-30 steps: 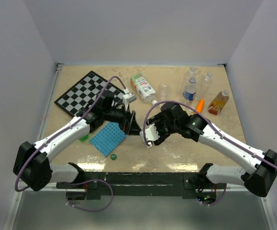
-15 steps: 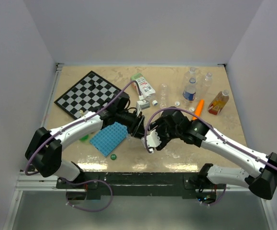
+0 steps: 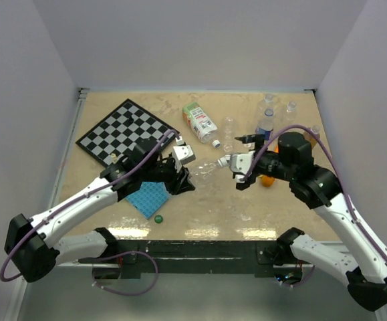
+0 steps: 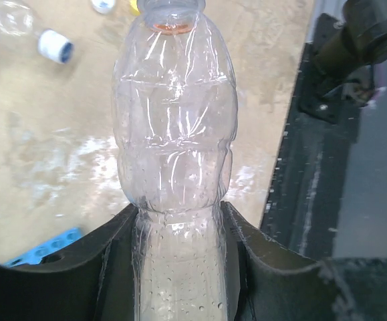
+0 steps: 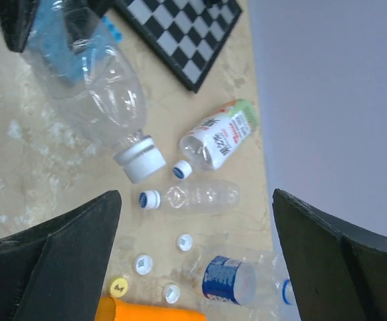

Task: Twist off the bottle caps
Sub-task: Pick up the plastic bottle at the center of the board.

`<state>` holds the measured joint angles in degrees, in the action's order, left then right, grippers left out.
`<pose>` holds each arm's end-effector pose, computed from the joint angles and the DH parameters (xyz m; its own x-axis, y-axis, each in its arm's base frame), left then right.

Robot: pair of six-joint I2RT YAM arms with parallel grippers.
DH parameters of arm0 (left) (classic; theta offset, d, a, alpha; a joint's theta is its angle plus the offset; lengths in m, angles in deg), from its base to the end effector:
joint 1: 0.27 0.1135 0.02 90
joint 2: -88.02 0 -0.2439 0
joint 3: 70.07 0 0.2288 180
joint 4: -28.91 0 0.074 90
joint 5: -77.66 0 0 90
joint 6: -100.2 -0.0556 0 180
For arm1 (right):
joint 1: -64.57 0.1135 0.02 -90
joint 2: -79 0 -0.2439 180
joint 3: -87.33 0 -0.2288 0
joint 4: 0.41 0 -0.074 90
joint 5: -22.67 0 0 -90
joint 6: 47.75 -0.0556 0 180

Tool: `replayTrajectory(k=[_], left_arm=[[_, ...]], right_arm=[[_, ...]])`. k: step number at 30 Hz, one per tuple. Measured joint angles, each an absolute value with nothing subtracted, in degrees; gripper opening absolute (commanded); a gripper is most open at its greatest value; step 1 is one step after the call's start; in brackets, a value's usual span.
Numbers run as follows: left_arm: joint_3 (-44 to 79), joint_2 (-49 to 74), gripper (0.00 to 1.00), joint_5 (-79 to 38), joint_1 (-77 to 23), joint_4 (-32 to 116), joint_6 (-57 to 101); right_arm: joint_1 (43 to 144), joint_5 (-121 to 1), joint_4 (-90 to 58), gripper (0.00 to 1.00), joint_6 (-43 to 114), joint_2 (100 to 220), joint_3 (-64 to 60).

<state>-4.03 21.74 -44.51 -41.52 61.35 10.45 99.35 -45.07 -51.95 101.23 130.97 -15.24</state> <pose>0.1704 -0.1888 0.2705 -0.4099 0.3545 -0.8404 0.8933 0.3425 -0.2912 0.1432 0.1251 0.3488 0.5058 -0.6143 -0.6056 -0.7255 0.0768 -0.6839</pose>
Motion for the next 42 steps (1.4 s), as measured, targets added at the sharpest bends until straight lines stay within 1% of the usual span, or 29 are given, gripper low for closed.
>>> replayTrajectory(k=[2,4,8,14,17,21,28,33,37,42], left_arm=[[-5.0,24.1,0.00,-41.1,-42.4,61.0,8.3],[-6.0,25.7,0.00,-37.4,-43.3,60.2,5.9],[-8.3,27.0,0.00,-30.8,-44.7,58.2,1.9],[-13.5,31.1,0.00,-26.8,-45.3,55.1,0.0],[-15.5,33.4,0.00,-25.6,-45.3,54.2,-0.2],[-15.9,34.0,0.00,-24.9,-45.3,53.7,-0.4],[-15.9,34.0,0.00,-24.0,-45.3,53.1,-0.5],[-15.9,34.0,0.00,-23.9,-45.3,52.7,-0.5],[-15.9,33.9,0.00,-23.8,-45.3,52.4,-0.5],[-15.9,33.9,0.00,-23.8,-45.3,52.3,-0.5]], right_arm=[[97.4,-44.8,-50.4,0.98,98.3,129.2,-14.9],[95.6,-45.3,-47.6,0.98,92.1,128.4,-14.9],[94.4,-43.8,-44.8,0.98,81.9,131.7,-14.0],[94.1,-28.3,-46.4,0.98,77.1,138.7,-12.4],[94.1,-23.6,-46.7,0.98,76.7,138.8,-11.8],[94.1,-20.0,-46.3,0.98,76.6,141.6,-7.8],[93.8,-18.1,-44.7,0.98,73.1,147.3,-6.2],[92.2,-16.6,-40.4,0.98,67.9,145.4,-8.7],[90.8,-16.2,-35.8,0.98,62.8,142.9,-13.6],[88.9,-14.5,-33.6,0.98,59.7,142.7,-16.3]])
